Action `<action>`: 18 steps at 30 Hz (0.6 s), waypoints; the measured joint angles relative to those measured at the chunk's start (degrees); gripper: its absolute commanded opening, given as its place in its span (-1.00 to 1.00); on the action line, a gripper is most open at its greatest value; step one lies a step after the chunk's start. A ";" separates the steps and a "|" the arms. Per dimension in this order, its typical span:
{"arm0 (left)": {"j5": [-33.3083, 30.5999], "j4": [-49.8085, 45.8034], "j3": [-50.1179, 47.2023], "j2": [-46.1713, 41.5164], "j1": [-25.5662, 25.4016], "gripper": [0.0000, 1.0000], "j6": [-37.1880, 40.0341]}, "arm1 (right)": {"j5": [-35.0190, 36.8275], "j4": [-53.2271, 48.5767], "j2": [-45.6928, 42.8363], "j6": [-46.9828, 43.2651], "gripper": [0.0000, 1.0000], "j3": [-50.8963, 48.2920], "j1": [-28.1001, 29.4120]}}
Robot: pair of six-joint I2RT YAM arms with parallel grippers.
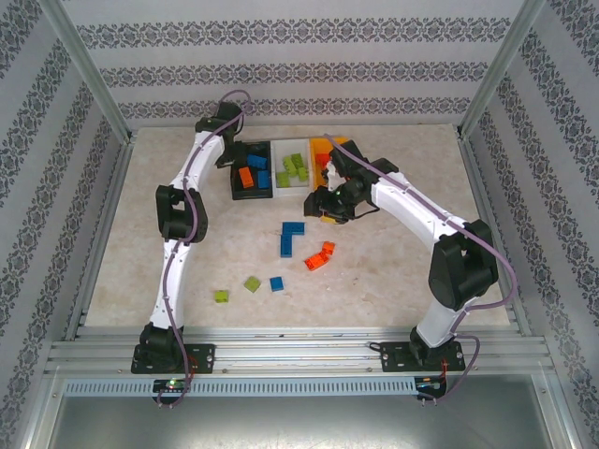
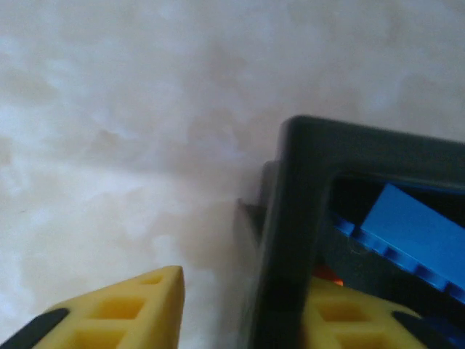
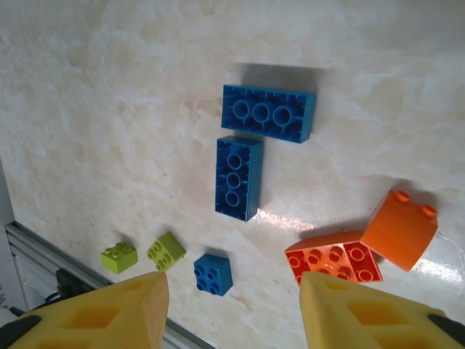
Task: Sort the legos into containers by color
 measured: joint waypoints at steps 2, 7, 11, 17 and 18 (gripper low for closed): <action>1.66 0.15 0.00 0.81 0.17 -0.77 1.05 | 0.39 -0.96 0.00 -0.04 0.04 0.55 0.61; 2.62 0.76 -1.42 0.13 0.09 -1.00 -0.39 | 1.27 -2.78 0.00 -0.09 0.04 3.08 1.70; 2.14 3.85 -13.31 -6.47 -0.85 -1.00 -1.22 | 1.44 -3.65 0.00 -0.44 0.04 4.85 1.97; 3.02 8.46 -37.16 -20.85 -4.55 -1.00 -4.59 | 1.62 -4.26 0.24 -1.46 0.03 7.39 2.36; 3.21 9.01 -40.17 -22.69 -5.62 -0.98 -5.25 | 1.64 -4.26 0.44 -1.55 0.03 7.85 2.54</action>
